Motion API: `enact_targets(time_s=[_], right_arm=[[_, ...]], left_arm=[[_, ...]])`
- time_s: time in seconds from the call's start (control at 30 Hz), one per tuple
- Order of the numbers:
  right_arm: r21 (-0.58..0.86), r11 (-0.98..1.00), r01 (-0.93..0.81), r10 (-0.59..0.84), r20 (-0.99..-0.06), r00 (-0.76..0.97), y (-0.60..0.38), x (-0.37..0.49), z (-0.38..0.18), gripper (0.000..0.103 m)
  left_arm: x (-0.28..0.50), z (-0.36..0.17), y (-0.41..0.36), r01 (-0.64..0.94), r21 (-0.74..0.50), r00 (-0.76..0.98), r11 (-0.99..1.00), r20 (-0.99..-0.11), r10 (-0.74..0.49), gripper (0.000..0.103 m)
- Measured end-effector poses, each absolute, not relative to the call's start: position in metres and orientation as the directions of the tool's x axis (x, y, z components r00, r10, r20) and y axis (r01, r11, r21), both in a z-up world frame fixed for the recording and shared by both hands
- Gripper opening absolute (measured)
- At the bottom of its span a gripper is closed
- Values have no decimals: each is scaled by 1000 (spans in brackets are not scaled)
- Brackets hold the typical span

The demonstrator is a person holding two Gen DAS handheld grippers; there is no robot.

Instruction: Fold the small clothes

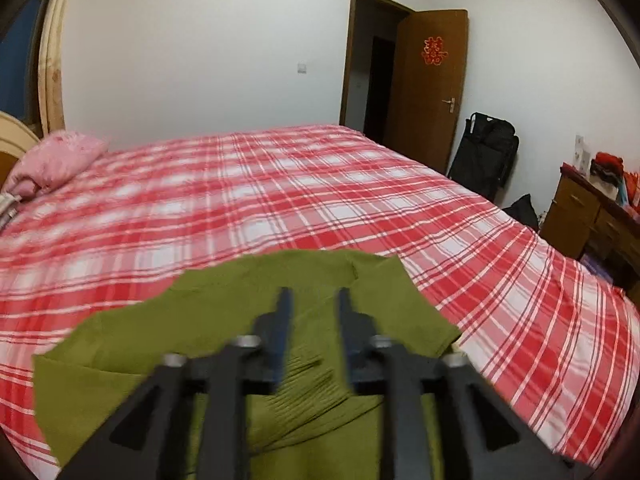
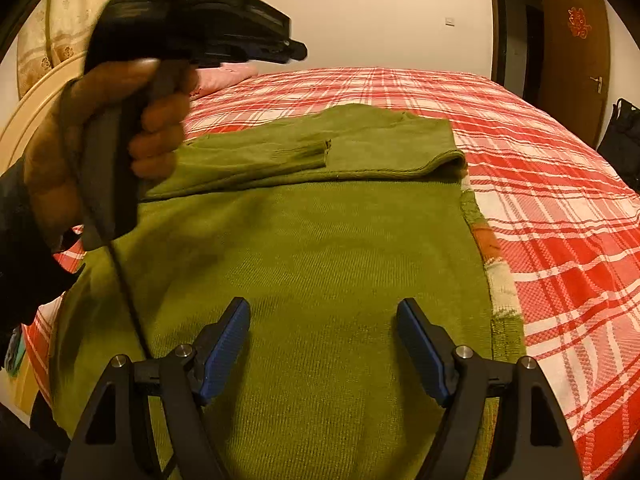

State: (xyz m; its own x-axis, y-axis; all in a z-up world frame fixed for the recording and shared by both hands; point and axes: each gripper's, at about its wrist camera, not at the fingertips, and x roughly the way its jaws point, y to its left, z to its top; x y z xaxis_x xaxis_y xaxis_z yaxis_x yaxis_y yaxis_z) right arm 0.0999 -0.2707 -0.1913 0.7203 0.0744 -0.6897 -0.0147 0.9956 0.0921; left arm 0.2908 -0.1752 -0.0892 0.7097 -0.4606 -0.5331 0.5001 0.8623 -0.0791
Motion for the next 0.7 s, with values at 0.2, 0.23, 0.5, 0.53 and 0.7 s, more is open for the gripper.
enact_targets(time_s=[0.2, 0.23, 0.5, 0.53, 0.7], right_arm=[[109, 994, -22, 93, -700, 708, -274, 103, -182, 76], [138, 990, -35, 122, -696, 708, -277, 105, -176, 76], [197, 979, -49, 175, -698, 695, -290, 188, -133, 76], [207, 977, -52, 186, -709, 681, -289, 201, -133, 76], [265, 964, -6, 212, -760, 615, -288, 277, -149, 71]], left_arm=[[262, -95, -103, 433, 45, 771, 900, -535, -344, 75], [258, -100, -90, 414, 63, 779, 908, -541, -317, 75], [260, -163, -9, 230, 44, 725, 972, -675, -141, 77], [262, -170, -4, 211, 32, 714, 977, -688, -132, 77], [269, -195, 16, 154, -68, 651, 986, -744, -153, 77]])
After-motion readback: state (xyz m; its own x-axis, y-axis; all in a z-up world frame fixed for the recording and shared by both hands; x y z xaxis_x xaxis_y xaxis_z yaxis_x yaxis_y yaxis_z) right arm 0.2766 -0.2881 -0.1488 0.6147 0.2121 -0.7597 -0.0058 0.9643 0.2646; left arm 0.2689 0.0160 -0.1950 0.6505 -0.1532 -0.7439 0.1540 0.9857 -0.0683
